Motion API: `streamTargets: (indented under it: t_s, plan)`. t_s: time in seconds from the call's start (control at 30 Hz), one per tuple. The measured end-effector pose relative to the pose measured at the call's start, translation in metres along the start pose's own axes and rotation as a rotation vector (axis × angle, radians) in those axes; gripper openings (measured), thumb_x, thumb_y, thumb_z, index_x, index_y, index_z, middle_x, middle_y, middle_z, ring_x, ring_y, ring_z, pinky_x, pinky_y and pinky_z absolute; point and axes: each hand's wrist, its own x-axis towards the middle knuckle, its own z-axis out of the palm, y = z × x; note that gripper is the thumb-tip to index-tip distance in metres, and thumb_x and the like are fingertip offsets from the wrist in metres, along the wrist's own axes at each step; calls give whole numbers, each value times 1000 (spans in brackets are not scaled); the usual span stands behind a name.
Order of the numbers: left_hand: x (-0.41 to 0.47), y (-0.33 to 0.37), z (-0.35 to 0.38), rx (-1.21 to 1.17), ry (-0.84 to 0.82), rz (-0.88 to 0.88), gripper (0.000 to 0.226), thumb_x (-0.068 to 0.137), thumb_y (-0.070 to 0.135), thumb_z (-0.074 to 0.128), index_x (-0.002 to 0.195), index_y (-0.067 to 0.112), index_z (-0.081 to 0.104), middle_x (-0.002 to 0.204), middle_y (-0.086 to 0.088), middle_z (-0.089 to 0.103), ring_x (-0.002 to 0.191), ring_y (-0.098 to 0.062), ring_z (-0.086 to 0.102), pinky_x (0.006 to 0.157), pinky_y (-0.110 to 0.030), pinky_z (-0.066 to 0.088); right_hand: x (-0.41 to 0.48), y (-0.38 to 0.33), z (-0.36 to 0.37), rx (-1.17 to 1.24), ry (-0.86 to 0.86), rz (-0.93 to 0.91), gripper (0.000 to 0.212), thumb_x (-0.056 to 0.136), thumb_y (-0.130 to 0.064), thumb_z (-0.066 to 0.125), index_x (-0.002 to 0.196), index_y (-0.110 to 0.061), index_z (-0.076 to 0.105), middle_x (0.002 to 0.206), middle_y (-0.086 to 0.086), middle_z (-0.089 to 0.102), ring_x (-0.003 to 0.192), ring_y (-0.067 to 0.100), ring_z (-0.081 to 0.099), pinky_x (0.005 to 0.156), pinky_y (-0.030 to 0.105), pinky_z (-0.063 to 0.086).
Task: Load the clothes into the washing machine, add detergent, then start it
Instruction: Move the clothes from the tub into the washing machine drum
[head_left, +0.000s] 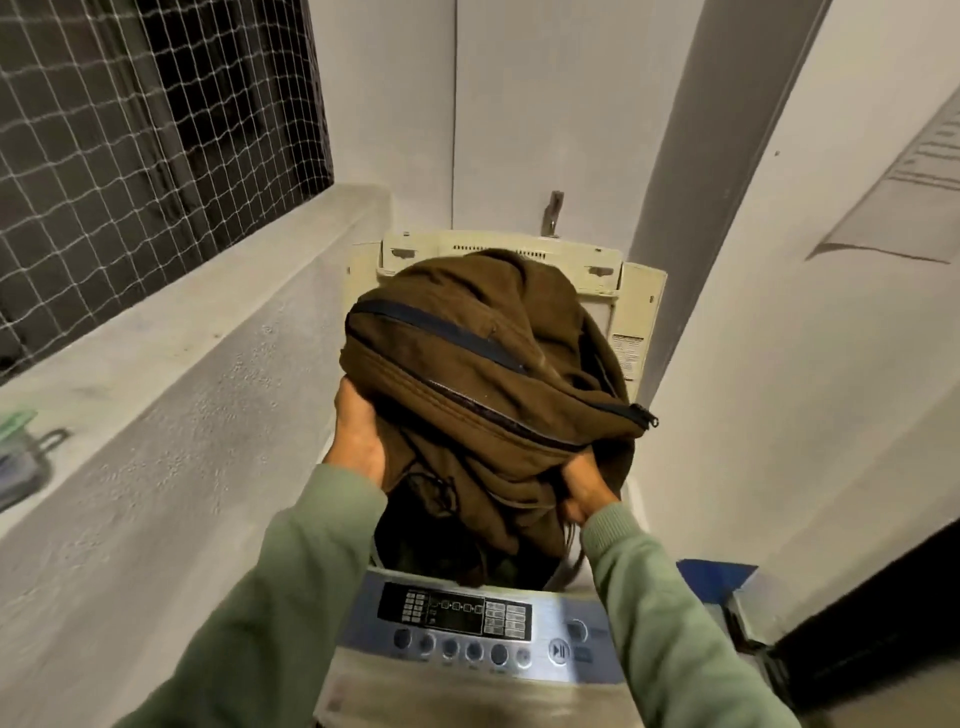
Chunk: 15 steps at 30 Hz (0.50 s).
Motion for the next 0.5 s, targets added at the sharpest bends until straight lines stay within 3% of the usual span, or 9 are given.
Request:
streamTargets:
  t_s: [0.07, 0.13, 0.2, 0.23, 0.33, 0.4, 0.5]
  plan:
    - [20, -12, -20, 8, 26, -32, 64, 88, 70, 43, 128, 25, 64, 123, -15, 66, 111, -33, 62, 99, -50, 48, 6, 10, 7, -73, 1, 18, 65, 78, -67, 61, 131, -31, 51, 125, 6, 63, 111, 29, 61, 99, 48, 49]
    - [40, -24, -41, 118, 84, -32, 54, 92, 64, 43, 126, 27, 63, 125, -12, 64, 113, -29, 61, 102, -46, 46, 15, 19, 6, -229, 1, -5, 44, 94, -45, 55, 134, -30, 45, 128, -2, 57, 114, 26, 56, 102, 42, 45]
    - [65, -35, -62, 222, 199, -38, 39, 96, 50, 46, 122, 27, 62, 122, -11, 64, 108, -28, 61, 97, -46, 49, 25, 25, 2, -401, -3, -11, 42, 101, -21, 48, 141, -18, 39, 133, -4, 50, 119, 23, 50, 97, 31, 41]
    - [79, -42, -73, 250, 255, -57, 33, 95, 39, 48, 120, 23, 63, 119, -13, 64, 106, -32, 61, 96, -49, 50, 33, 31, -3, -485, -29, -17, 43, 101, -19, 47, 142, -13, 38, 134, -3, 47, 123, 20, 47, 95, 25, 38]
    - [109, -61, -109, 460, 240, -216, 38, 74, 14, 61, 111, 19, 64, 116, -18, 64, 103, -37, 61, 94, -52, 49, 69, 56, -20, -840, -94, 132, 61, 94, -41, 54, 142, -6, 43, 145, 9, 45, 132, 27, 43, 104, 26, 34]
    - [116, -74, -127, 562, 195, -345, 49, 67, 12, 69, 114, 23, 63, 118, -15, 65, 108, -36, 60, 96, -54, 48, 83, 66, -27, -1044, -89, 307, 52, 95, -31, 53, 136, 0, 48, 140, 18, 50, 128, 32, 47, 107, 36, 37]
    - [122, -82, -145, 637, 180, -463, 57, 67, 11, 76, 120, 24, 60, 120, -10, 64, 109, -35, 59, 91, -50, 52, 85, 64, -22, -1137, -160, 410, 53, 83, -39, 62, 128, -10, 59, 127, 11, 59, 111, 26, 55, 94, 32, 42]
